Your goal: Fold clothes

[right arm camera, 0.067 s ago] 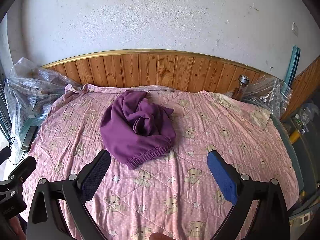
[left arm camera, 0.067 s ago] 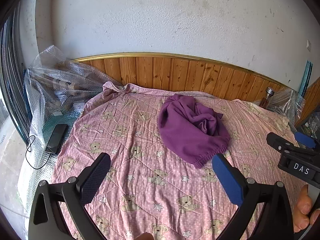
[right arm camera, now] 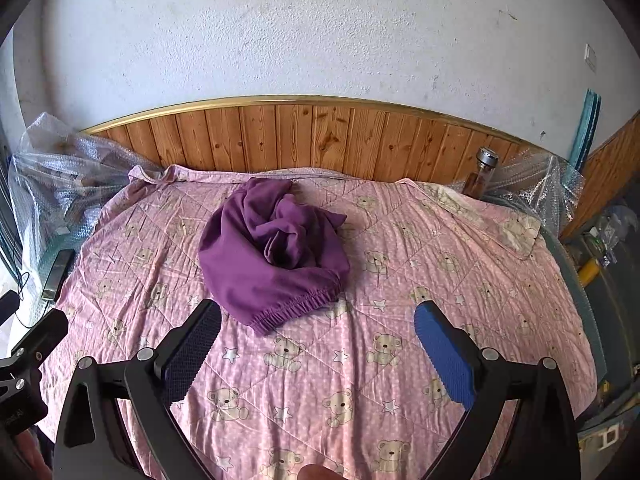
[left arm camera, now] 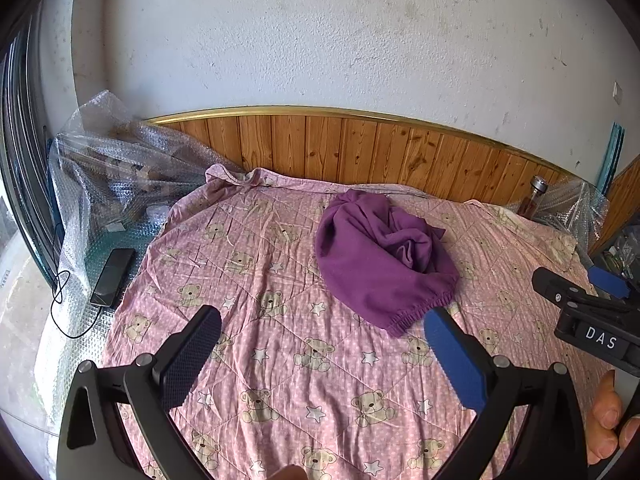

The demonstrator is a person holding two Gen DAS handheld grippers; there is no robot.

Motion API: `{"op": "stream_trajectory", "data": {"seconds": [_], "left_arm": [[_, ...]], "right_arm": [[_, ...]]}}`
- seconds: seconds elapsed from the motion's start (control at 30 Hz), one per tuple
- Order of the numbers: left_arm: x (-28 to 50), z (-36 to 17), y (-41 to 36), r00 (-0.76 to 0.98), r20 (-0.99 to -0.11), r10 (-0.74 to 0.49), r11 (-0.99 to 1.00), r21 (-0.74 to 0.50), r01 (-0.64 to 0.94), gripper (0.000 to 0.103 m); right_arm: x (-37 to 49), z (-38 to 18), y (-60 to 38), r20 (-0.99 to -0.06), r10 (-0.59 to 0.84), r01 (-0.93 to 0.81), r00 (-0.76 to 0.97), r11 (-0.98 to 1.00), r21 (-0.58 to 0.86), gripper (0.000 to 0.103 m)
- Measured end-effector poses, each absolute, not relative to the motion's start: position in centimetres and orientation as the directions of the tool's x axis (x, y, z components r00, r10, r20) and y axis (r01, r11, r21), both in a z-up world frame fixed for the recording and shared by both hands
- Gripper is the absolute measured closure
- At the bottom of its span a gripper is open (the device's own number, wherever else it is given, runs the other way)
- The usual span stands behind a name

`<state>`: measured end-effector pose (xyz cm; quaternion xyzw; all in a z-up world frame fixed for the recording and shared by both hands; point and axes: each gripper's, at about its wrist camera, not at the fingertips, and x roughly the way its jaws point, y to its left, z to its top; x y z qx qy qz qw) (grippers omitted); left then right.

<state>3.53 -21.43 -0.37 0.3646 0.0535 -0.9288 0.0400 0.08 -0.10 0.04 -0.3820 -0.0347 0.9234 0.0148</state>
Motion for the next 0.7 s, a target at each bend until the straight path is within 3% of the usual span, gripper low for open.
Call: {"op": "stream_trajectory", "data": {"seconds": [0.23,0.53,0.6,0.63,0.67,0.7], "left_arm": [[2.9,0.0,-20.6,-0.718,-0.695,-0.044,-0.995,-0.037,0.097,0.001],[3.9,-1.3,-20.3,-0.712,-0.702,-0.009,-0.995,-0.065,0.076,0.002],[3.9,-1.6,-20.3,-0.708,-0.706,0.020,-0.995,-0.085,0.056,0.022],[3.7,-1.7,-20.3,-0.698,-0.715,0.031,-0.994,-0.094,0.052,0.049],[3.6,-2.0,-20.3,-0.685,-0.727,0.048,-0.993,-0.108,0.045,0.068],[3.5,-2.3,-20.2,-0.673,-0.736,0.072,-0.992,-0.125,0.032,0.074]], "right_arm": [[0.3,-0.4,0.7,-0.734,0.028,-0.003,-0.679,-0.999,-0.035,0.005],[-0.2,0.0,-0.7,-0.721,0.065,0.005,-0.690,-0.995,-0.095,0.005],[-0.4,-0.2,-0.6,-0.722,0.061,0.003,-0.689,-0.996,-0.087,0.014],[-0.4,-0.4,-0.5,-0.725,0.048,0.007,-0.687,-0.997,-0.072,0.019],[-0.4,-0.5,-0.3,-0.724,0.013,0.019,-0.689,-0.999,-0.036,0.031],[-0.2,-0.6,0.1,-0.719,-0.035,0.035,-0.694,-0.999,0.015,0.037]]}}
